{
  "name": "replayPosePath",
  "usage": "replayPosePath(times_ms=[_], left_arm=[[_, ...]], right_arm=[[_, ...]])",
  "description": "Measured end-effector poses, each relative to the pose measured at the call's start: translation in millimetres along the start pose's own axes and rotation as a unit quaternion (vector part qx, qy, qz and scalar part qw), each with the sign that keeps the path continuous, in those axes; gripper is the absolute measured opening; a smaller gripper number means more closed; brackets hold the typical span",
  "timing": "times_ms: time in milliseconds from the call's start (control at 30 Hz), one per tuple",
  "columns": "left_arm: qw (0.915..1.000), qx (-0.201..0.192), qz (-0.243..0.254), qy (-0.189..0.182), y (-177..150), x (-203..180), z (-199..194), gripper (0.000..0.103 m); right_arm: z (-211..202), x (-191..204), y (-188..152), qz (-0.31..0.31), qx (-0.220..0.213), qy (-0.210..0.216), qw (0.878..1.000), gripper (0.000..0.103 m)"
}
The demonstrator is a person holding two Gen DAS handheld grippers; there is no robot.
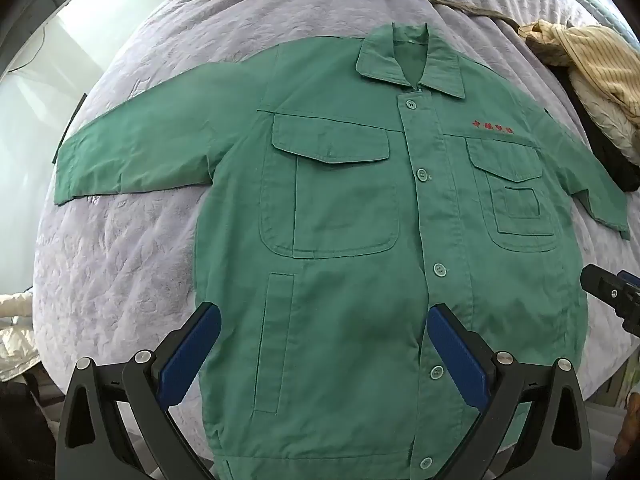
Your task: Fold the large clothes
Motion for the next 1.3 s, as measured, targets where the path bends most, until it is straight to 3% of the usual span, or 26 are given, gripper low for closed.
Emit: replayPosePath(times_ms=[1300], left_arm=[[1.0000, 0.003, 0.004, 0.006, -6.4, 4.1, 5.0, 0.103]], right_arm=[[6.6, 7.9, 0.9, -0.005, 0.005, -0.002, 1.000, 0.103]])
Point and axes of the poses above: each gripper's, at about its wrist camera, not at the fingertips, and z roughly the way its jaws point, x to its left, y to its top, the point moved 10 cm from there along z, roughly the way its jaws point, and after that the axes turned 7 degrees about z, right-handed, at the moved point
